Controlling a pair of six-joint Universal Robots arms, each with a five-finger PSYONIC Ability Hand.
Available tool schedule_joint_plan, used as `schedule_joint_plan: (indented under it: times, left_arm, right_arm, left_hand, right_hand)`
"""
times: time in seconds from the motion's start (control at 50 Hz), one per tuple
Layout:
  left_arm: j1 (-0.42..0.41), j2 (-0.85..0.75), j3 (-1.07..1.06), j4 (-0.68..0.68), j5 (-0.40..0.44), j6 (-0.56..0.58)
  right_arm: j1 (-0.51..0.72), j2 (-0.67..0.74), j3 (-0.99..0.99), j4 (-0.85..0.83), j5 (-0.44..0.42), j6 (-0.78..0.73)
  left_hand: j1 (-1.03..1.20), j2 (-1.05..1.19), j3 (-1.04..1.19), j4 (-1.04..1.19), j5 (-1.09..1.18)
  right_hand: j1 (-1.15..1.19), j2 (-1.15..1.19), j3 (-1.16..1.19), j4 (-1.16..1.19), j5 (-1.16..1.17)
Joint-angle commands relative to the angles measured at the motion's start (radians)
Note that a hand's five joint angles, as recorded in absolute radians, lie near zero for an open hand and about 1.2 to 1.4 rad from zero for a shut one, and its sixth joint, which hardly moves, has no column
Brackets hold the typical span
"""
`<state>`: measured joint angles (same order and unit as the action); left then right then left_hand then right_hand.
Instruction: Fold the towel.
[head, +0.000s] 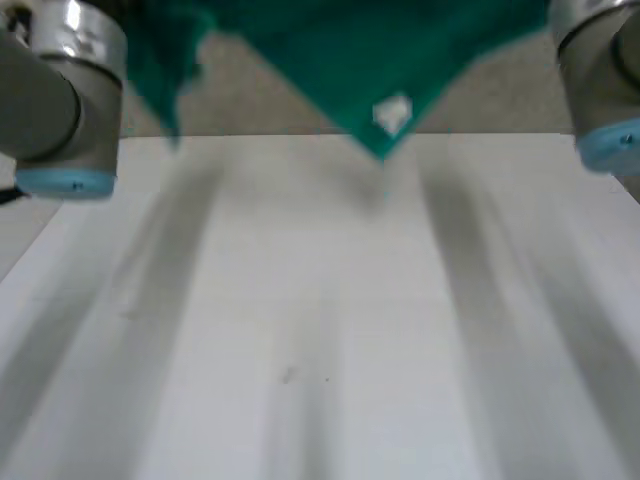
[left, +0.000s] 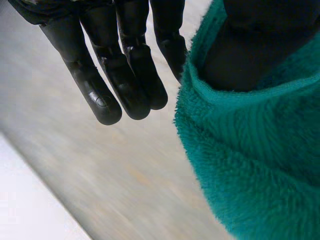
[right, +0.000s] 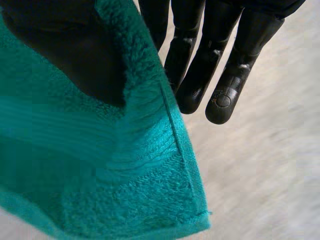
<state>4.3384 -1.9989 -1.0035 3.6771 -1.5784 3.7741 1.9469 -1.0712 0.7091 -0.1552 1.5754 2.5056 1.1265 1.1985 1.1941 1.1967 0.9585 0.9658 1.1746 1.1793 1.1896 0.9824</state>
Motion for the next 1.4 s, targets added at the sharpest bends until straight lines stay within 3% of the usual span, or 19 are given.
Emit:
schedule_joint_plan:
  times: [0.02,0.18,0.28,0.34,0.48,0.58,0.6,0.7,0.78,0.88,0.96,1.08,1.26,1.4]
  left_arm:
    - [0.007,0.049,-0.147,0.025,0.009,-0.083]
    - [0.020,-0.015,-0.326,-0.035,0.032,-0.109]
    - [0.018,-0.104,-0.388,-0.038,0.032,-0.111]
    - [0.018,-0.165,-0.438,-0.043,0.031,-0.109]
    - [0.020,-0.178,-0.526,-0.043,0.037,-0.108]
    - [0.020,-0.110,-0.593,-0.048,0.037,-0.108]
    - [0.020,-0.062,-0.622,-0.048,0.035,-0.109]
    - [0.017,0.018,-0.671,-0.057,0.031,-0.119]
    - [0.020,0.085,-0.710,-0.078,0.029,-0.145]
    - [0.067,0.158,-0.761,-0.143,0.029,-0.307]
    - [0.127,0.157,-0.784,-0.284,0.023,-0.589]
    - [0.178,0.146,-0.784,-0.380,0.027,-0.746]
    - [0.188,0.077,-0.765,-0.385,0.023,-0.777]
    - [0.188,-0.009,-0.710,-0.356,0.001,-0.778]
  right_arm:
    - [0.000,-0.139,0.187,-0.061,-0.021,0.013]
    - [0.012,-0.132,0.467,0.020,-0.106,0.019]
    - [0.012,-0.079,0.521,0.023,-0.104,0.019]
    - [0.007,0.031,0.561,0.051,-0.100,0.025]
    - [0.003,0.074,0.602,0.161,-0.098,0.029]
    - [-0.003,0.056,0.653,0.168,-0.103,0.065]
    - [-0.005,0.051,0.655,0.166,-0.104,0.078]
    - [-0.017,0.010,0.673,0.163,-0.110,0.188]
    - [-0.059,0.000,0.697,0.160,-0.124,0.280]
    - [-0.074,0.004,0.705,0.164,-0.182,0.318]
    - [-0.074,0.005,0.708,0.168,-0.195,0.323]
    - [-0.072,0.007,0.713,0.168,-0.198,0.323]
    - [-0.071,0.008,0.722,0.168,-0.202,0.323]
    - [-0.074,0.010,0.730,0.168,-0.204,0.323]
  left_hand:
    - [0.270,0.198,0.202,0.200,0.263]
    - [0.270,0.198,0.202,0.200,0.263]
    - [0.270,0.198,0.202,0.200,0.263]
    - [0.270,0.198,0.202,0.200,0.263]
    - [0.235,0.163,0.167,0.165,0.228]
    - [-0.111,-0.183,-0.178,-0.181,-0.117]
    - [-0.428,-0.500,-0.496,-0.499,-0.435]
    - [-0.604,-0.677,-0.672,-0.675,-0.611]
    - [-0.622,-0.694,-0.690,-0.693,-0.629]
    - [-0.625,-0.697,-0.693,-0.695,-0.632]
    - [-0.608,-0.680,-0.675,-0.678,-0.614]
    - [-0.564,-0.636,-0.631,-0.634,-0.570]
    - [-0.517,-0.589,-0.584,-0.587,-0.523]
    - [-0.314,-0.386,-0.382,-0.384,-0.321]
  right_hand:
    - [0.430,0.222,0.217,0.207,0.239]
    - [0.430,0.222,0.217,0.207,0.239]
    - [0.430,0.222,0.217,0.207,0.239]
    - [0.430,0.222,0.217,0.207,0.239]
    - [0.430,0.222,0.217,0.207,0.239]
    - [0.430,0.222,0.217,0.207,0.239]
    - [0.430,0.222,0.217,0.207,0.239]
    - [0.430,0.222,0.217,0.207,0.239]
    - [0.430,0.222,0.217,0.207,0.239]
    - [0.430,0.222,0.217,0.207,0.239]
    - [0.430,0.222,0.217,0.207,0.239]
    - [0.430,0.222,0.217,0.207,0.239]
    - [0.430,0.222,0.217,0.207,0.239]
    - [0.430,0.222,0.217,0.207,0.239]
